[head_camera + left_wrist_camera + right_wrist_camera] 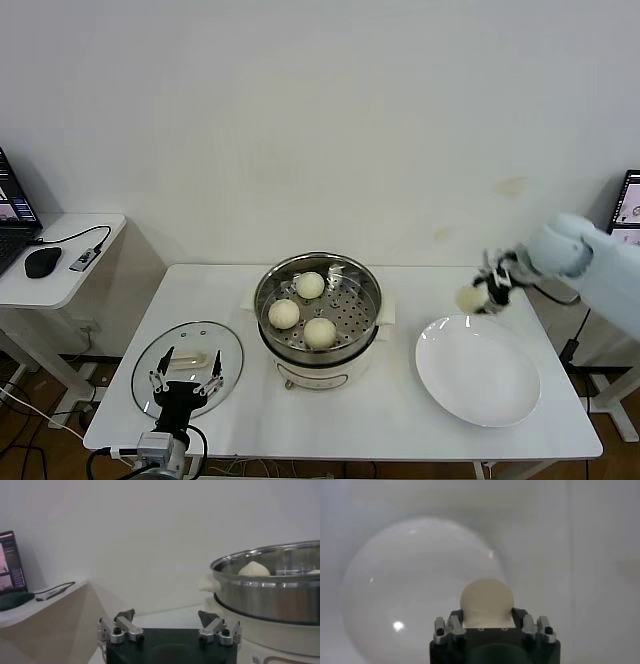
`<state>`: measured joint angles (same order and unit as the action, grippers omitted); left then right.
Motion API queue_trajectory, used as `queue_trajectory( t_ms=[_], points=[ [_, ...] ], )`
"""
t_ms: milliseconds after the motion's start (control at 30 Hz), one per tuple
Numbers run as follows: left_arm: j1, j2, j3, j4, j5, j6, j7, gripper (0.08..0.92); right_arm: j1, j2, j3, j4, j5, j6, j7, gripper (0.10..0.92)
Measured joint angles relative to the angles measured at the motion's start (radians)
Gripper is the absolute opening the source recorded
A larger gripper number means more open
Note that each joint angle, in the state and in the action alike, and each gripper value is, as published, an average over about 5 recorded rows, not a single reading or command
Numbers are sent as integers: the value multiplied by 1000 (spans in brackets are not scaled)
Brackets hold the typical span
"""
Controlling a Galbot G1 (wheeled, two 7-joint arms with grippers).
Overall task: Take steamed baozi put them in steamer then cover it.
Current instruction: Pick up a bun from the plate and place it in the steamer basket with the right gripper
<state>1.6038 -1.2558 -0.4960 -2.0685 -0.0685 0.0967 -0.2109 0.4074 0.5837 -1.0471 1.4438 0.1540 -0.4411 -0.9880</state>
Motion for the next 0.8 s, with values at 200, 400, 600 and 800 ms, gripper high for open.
queue_trajectory(
  t_ms=[200,400,600,800],
  points=[
    [-7,0,2,9,-1,0,0,823,147,125,-110,-2,143,-59,45,611],
    [-9,0,-1,11,-4,0,0,823,201,260,-165,-13,266,-131,99,611],
    [-9,3,-7,11,-7,0,0,823,198,377,-193,-33,338,-192,149,611],
    [-10,1,-9,7,-10,0,-1,823,160,464,-209,-60,363,-233,176,611]
  ],
)
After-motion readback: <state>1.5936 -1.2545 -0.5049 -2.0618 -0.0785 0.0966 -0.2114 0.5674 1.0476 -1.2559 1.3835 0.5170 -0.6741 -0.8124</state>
